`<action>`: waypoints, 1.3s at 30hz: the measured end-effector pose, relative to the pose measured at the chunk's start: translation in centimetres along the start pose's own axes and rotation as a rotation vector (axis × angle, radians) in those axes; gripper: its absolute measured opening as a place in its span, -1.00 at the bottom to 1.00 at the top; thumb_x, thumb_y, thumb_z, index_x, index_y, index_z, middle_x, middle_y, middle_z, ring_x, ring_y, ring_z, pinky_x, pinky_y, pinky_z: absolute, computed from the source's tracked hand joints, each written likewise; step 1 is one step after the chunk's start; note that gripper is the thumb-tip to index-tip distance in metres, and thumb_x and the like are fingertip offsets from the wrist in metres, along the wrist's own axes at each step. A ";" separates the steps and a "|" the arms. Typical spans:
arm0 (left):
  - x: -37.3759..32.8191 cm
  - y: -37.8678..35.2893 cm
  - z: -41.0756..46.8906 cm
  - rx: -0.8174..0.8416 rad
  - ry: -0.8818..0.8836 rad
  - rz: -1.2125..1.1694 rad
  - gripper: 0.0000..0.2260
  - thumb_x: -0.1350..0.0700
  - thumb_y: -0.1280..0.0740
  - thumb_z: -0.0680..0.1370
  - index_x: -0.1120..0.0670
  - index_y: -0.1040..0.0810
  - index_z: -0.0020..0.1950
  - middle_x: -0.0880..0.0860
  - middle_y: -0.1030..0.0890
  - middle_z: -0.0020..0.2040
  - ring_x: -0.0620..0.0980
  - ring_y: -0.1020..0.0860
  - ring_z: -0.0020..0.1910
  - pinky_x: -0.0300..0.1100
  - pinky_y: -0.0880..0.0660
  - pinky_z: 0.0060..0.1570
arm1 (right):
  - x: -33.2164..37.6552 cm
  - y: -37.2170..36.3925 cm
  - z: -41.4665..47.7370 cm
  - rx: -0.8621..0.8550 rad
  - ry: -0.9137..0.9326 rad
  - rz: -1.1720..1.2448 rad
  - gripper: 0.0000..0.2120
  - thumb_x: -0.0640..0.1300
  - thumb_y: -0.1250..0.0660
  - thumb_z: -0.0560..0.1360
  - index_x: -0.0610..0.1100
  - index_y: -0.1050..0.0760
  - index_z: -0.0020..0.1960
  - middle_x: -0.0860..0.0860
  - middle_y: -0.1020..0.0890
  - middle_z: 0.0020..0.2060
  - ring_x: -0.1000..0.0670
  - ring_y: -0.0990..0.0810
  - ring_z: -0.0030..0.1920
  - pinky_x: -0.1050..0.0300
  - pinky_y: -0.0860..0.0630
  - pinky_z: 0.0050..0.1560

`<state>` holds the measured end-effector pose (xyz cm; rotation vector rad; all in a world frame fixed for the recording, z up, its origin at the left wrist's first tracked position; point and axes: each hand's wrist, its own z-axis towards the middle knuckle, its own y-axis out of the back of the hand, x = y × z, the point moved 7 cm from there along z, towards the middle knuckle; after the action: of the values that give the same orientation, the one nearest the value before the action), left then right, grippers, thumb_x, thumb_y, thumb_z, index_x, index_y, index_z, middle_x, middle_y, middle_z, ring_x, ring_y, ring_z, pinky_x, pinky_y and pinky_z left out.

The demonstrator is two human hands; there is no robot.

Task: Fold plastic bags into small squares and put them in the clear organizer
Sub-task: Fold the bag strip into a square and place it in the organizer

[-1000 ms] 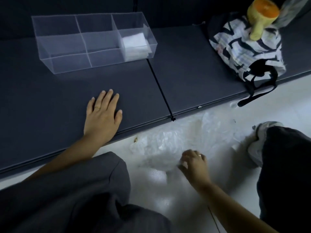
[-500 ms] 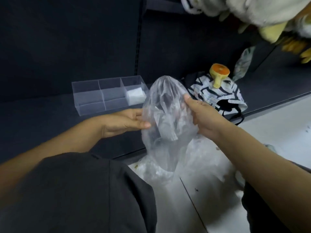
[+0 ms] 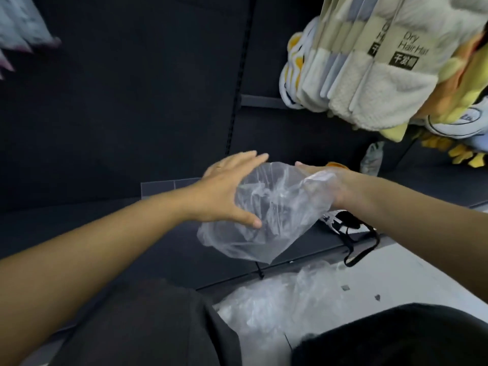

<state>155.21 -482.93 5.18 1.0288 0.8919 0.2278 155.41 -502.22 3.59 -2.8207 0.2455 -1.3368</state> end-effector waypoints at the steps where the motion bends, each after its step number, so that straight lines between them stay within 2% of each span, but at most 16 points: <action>1: -0.8 -0.1 1.0 -0.066 -0.008 -0.039 -0.19 -0.21 -0.51 0.31 -0.27 -0.18 0.47 -0.18 -0.08 0.53 -0.27 -0.04 0.42 -0.17 0.01 0.41 | 0.6 -0.4 0.3 0.017 0.045 -0.022 -0.66 0.06 -0.14 0.63 -0.23 -0.47 0.04 -0.08 -0.68 -0.25 -0.05 -0.67 -0.26 0.15 -0.56 -0.09; 3: -0.8 0.2 2.2 -0.251 0.026 -0.154 -0.66 0.00 -0.51 0.40 -0.14 -0.57 0.15 -0.11 -0.40 0.37 -0.15 -0.28 0.36 -0.12 -0.20 0.40 | 0.6 -0.2 1.2 0.055 0.037 -0.009 -0.66 0.07 -0.15 0.62 -0.20 -0.48 0.13 -0.05 -0.70 -0.16 -0.01 -0.69 -0.16 0.15 -0.57 -0.07; 6: 2.1 0.0 2.6 -0.348 0.177 -0.408 -0.97 0.07 -0.46 0.47 -0.02 -0.68 -0.16 -0.14 -0.67 -0.05 -0.21 -0.59 -0.03 -0.27 -0.48 0.03 | -1.1 2.0 3.8 0.034 -0.056 0.033 -0.66 0.06 -0.32 0.54 -0.20 -0.54 -0.23 -0.10 -0.64 -0.46 -0.06 -0.63 -0.50 0.19 -0.51 -0.55; 8: 4.8 -1.2 2.8 -0.339 0.266 -0.503 -0.88 0.04 -0.45 0.48 0.01 -0.67 -0.24 -0.08 -0.65 -0.28 -0.22 -0.58 -0.27 -0.36 -0.46 -0.25 | -2.0 4.1 6.1 -0.049 -0.009 0.004 -0.74 -0.05 -0.33 0.55 -0.19 -0.58 -0.23 -0.06 -0.65 -0.46 -0.03 -0.63 -0.51 0.17 -0.54 -0.56; 10: 7.6 -3.2 2.7 -0.336 0.375 -0.601 -0.92 0.08 -0.47 0.47 0.05 -0.67 -0.20 -0.06 -0.66 -0.28 -0.20 -0.60 -0.26 -0.42 -0.45 -0.29 | -2.6 6.2 9.4 -0.046 0.090 -0.006 -0.71 0.04 -0.28 0.57 -0.17 -0.57 0.08 -0.04 -0.71 -0.22 0.00 -0.68 -0.29 0.12 -0.63 -0.32; 13: 11.2 -6.7 2.6 -0.286 0.560 -0.742 -0.97 0.13 -0.45 0.47 0.07 -0.68 -0.13 -0.01 -0.72 -0.16 -0.09 -0.67 -0.13 -0.36 -0.52 -0.21 | -3.4 7.1 13.2 0.221 0.241 -0.081 -0.31 0.36 -0.13 0.48 -0.06 -0.35 0.44 -0.02 -0.54 0.30 -0.01 -0.55 0.24 0.06 -0.49 0.22; 15: 12.9 -8.4 2.8 -0.232 0.621 -0.731 -0.92 0.10 -0.44 0.47 0.07 -0.68 -0.09 0.00 -0.72 -0.12 -0.06 -0.67 -0.07 -0.29 -0.54 -0.10 | -4.6 6.1 14.5 0.456 0.297 -0.120 -0.30 0.41 -0.13 0.45 -0.02 -0.42 0.41 -0.01 -0.48 0.37 -0.01 -0.47 0.35 0.07 -0.46 0.30; 18: 14.7 -10.4 3.1 -0.168 0.693 -0.731 -0.81 0.05 -0.46 0.44 0.09 -0.67 0.00 0.01 -0.72 -0.08 -0.01 -0.66 -0.02 -0.19 -0.56 0.00 | -7.1 4.4 17.1 0.540 0.274 -0.180 -0.53 0.27 -0.34 0.43 -0.02 -0.62 0.18 -0.04 -0.62 0.21 -0.02 -0.56 0.25 0.21 -0.53 0.10; 20: 15.9 -11.7 2.9 -0.118 0.749 -0.766 -0.74 -0.03 -0.47 0.38 0.09 -0.70 -0.03 -0.03 -0.71 -0.07 -0.07 -0.66 -0.03 -0.29 -0.56 -0.08 | -8.1 3.5 19.7 0.489 0.299 -0.235 -0.71 0.11 -0.44 0.40 -0.05 -0.69 0.00 -0.06 -0.69 0.03 -0.02 -0.65 0.08 0.23 -0.55 0.00; 22: 17.4 -12.5 2.2 -0.090 0.799 -0.755 -0.73 -0.06 -0.46 0.37 0.07 -0.71 -0.04 -0.05 -0.71 -0.03 -0.11 -0.65 -0.01 -0.28 -0.53 0.01 | -8.5 3.5 21.8 0.402 0.350 -0.216 -0.82 0.01 -0.42 0.43 -0.08 -0.68 -0.10 -0.06 -0.71 -0.12 -0.02 -0.68 -0.07 0.19 -0.56 -0.07; 26: 21.5 -14.2 -0.7 0.025 0.983 -0.675 -0.83 0.09 -0.44 0.47 0.14 -0.68 0.00 0.08 -0.71 -0.04 -0.06 -0.67 -0.12 -0.25 -0.56 -0.06 | -9.3 4.4 24.5 0.250 0.448 -0.189 -0.63 0.00 -0.37 0.52 -0.34 -0.49 -0.11 -0.34 -0.53 -0.34 -0.13 -0.48 -0.38 0.09 -0.44 -0.30; 28: 22.9 -14.6 -2.1 0.213 1.036 -0.512 -0.80 0.08 -0.48 0.43 0.07 -0.65 0.04 0.02 -0.71 -0.01 -0.14 -0.66 -0.07 -0.34 -0.51 -0.06 | -9.7 4.2 24.8 0.223 0.499 -0.235 -0.61 0.02 -0.36 0.52 -0.30 -0.41 -0.22 -0.22 -0.44 -0.46 -0.02 -0.33 -0.53 0.23 -0.31 -0.48; 31: 23.0 -13.3 0.1 0.145 0.921 -0.434 -0.56 -0.19 -0.45 0.29 -0.12 -0.58 0.14 -0.21 -0.65 0.06 -0.38 -0.56 0.02 -0.48 -0.38 -0.03 | -10.1 2.2 24.5 0.278 0.526 -0.258 -0.68 -0.02 -0.36 0.53 -0.27 -0.49 -0.21 -0.16 -0.50 -0.36 -0.02 -0.48 -0.41 0.20 -0.47 -0.38; 33: 21.4 -13.9 2.8 0.055 0.791 -0.602 -0.46 -0.27 -0.39 0.25 -0.15 -0.55 0.19 -0.19 -0.63 0.14 -0.34 -0.53 0.14 -0.41 -0.37 0.13 | -10.4 0.1 23.8 0.372 0.513 -0.268 -0.76 -0.03 -0.36 0.52 -0.18 -0.54 -0.20 -0.10 -0.57 -0.33 -0.01 -0.54 -0.35 0.19 -0.52 -0.31; 35: 19.3 -15.9 5.1 0.053 0.713 -0.779 -0.48 -0.23 -0.40 0.27 -0.10 -0.56 0.19 -0.11 -0.65 0.13 -0.22 -0.57 0.16 -0.31 -0.43 0.20 | -10.6 -1.6 23.3 0.440 0.489 -0.266 -0.75 0.00 -0.36 0.50 -0.19 -0.56 -0.18 -0.08 -0.59 -0.33 0.00 -0.56 -0.33 0.18 -0.54 -0.27; 39: 19.2 -18.1 6.2 -0.091 0.770 -0.974 -0.73 0.03 -0.46 0.34 0.11 -0.64 -0.02 0.07 -0.71 -0.11 -0.05 -0.67 -0.12 -0.27 -0.57 -0.04 | -11.1 -2.2 23.6 0.396 0.451 -0.264 -0.57 0.05 -0.35 0.47 -0.37 -0.50 -0.09 -0.20 -0.58 -0.27 -0.14 -0.54 -0.26 0.03 -0.50 -0.17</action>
<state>167.87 -485.89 -18.56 0.3011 1.9540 -0.1838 167.02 -499.81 -19.78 -2.2586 -0.3667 -1.8238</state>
